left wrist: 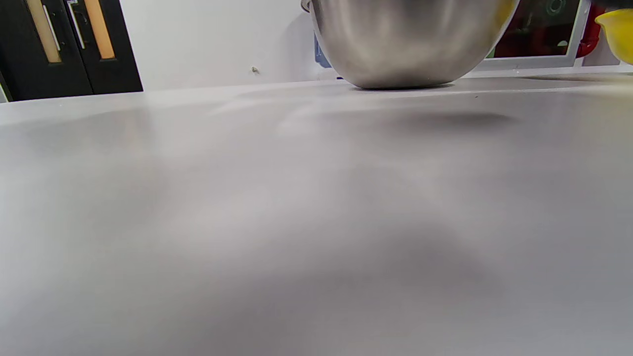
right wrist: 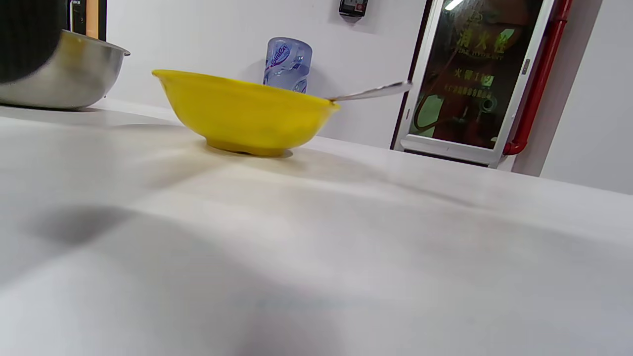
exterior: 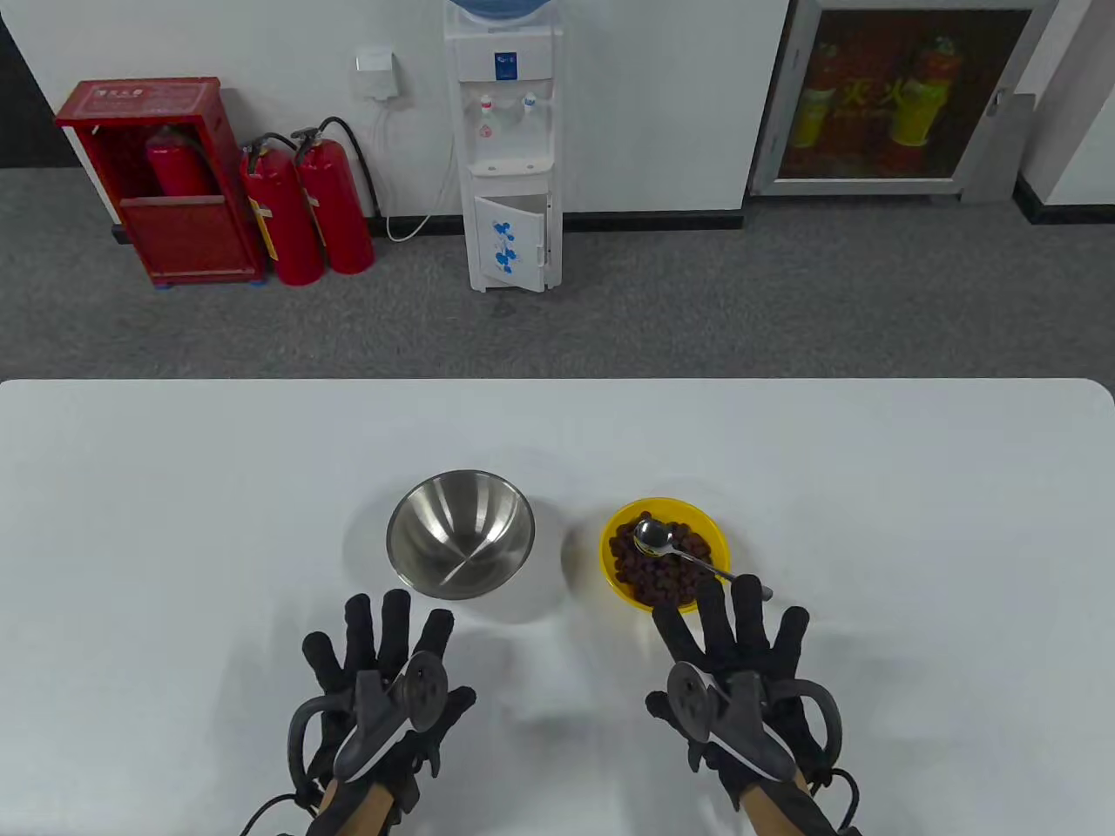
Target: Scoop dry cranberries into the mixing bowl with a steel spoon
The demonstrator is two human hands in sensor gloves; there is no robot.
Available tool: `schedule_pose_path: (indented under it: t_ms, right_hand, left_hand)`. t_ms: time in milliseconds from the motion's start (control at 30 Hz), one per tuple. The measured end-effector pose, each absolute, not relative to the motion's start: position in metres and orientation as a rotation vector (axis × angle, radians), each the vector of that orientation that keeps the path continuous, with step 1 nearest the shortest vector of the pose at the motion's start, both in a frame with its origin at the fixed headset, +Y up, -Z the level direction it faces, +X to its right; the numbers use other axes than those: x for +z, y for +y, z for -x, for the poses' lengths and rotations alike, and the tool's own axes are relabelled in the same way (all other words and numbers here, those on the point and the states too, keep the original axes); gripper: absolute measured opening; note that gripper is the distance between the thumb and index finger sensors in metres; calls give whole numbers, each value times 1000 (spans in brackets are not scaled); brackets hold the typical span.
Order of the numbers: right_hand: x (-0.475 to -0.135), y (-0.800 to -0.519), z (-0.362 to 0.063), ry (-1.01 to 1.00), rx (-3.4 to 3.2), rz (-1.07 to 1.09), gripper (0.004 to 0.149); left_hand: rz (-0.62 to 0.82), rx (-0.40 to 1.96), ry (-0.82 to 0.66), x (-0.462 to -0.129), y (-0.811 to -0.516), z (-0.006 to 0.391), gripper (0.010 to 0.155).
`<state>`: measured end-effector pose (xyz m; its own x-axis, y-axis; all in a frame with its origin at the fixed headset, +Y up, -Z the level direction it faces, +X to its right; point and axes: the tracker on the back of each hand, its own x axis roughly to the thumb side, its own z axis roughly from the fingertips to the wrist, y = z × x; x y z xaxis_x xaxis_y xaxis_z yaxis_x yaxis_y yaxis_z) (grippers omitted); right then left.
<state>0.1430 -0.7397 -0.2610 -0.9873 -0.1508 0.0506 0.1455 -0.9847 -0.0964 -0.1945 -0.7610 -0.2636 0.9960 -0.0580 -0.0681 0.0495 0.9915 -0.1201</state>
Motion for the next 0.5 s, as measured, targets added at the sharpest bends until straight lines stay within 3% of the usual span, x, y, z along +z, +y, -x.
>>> schedule_pose_path:
  t_ms: [333,500]
  right_hand:
    - [-261,-739,-146,165,-3057,89,93]
    - [-262,-737,-149,172,-3120,82,91]
  left_hand:
    - [132,55,98,-265,-762,200,81]
    - [123,179,189,-264,-757,216,78]
